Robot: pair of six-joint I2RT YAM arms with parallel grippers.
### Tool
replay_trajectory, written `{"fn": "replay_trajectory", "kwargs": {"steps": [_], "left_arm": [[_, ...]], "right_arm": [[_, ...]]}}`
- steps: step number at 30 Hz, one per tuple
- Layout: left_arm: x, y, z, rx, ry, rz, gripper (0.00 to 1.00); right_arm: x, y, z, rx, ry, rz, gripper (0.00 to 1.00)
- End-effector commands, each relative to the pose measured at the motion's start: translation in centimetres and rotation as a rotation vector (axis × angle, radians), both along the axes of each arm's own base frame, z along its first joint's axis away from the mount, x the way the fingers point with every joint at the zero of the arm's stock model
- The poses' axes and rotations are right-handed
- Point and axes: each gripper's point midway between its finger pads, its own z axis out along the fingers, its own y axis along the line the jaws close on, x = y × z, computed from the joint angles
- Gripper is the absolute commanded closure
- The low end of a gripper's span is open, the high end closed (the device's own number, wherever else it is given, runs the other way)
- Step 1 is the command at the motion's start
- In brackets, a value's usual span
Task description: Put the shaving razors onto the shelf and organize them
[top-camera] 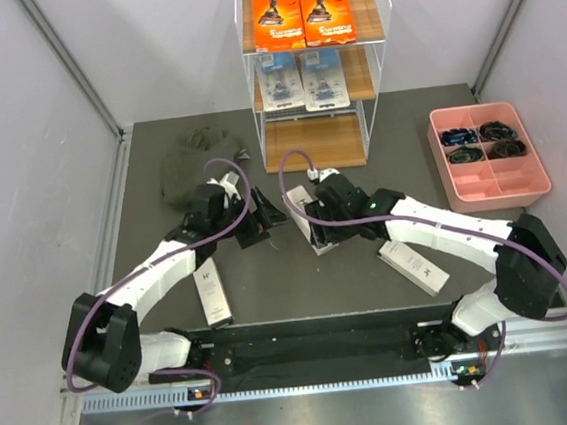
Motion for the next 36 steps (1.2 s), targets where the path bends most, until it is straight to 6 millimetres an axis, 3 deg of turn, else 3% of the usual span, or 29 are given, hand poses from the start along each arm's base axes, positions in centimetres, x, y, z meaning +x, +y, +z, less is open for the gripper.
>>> {"fn": "replay_trajectory", "kwargs": {"steps": [1,4,12,16,21,27,29,31,36], "left_arm": [[1.8,-2.8,3.3,-0.068,-0.109,-0.013,0.01],[1.6,-4.0,3.2,-0.074,-0.109,-0.023,0.03],[1.0,-5.5,2.3,-0.093,-0.083,-0.041,0.19],[0.8,-5.9,2.4,-0.111,-0.089,-0.050,0.38],[0.7,-6.2,2.8,-0.129,-0.093,-0.060,0.47],[0.3,-6.4,3.1,-0.162,-0.094,-0.074,0.52],[0.3,-6.5,3.2,-0.165,-0.096,-0.080,0.53],[0.2,-6.5,3.5,-0.169,-0.104,-0.084,0.53],[0.6,-6.0,3.6,-0.156,-0.124,-0.088,0.53]], "right_arm": [[-1.5,2.1,3.3,0.069,-0.054,0.022,0.62],[-2.3,2.8,3.9,0.090,-0.057,0.033,0.62],[-3.5,3.0,3.8,0.141,-0.047,0.028,0.62],[-3.8,2.9,3.8,0.152,-0.040,0.017,0.61],[-4.1,2.7,3.4,0.159,-0.031,0.009,0.59],[-4.0,2.7,3.5,0.168,-0.035,-0.003,0.47],[-3.8,2.8,3.8,0.179,-0.040,-0.011,0.38],[-3.8,2.7,4.1,0.189,-0.047,-0.017,0.29],[-3.5,2.2,5.6,0.196,-0.076,-0.035,0.19]]}}
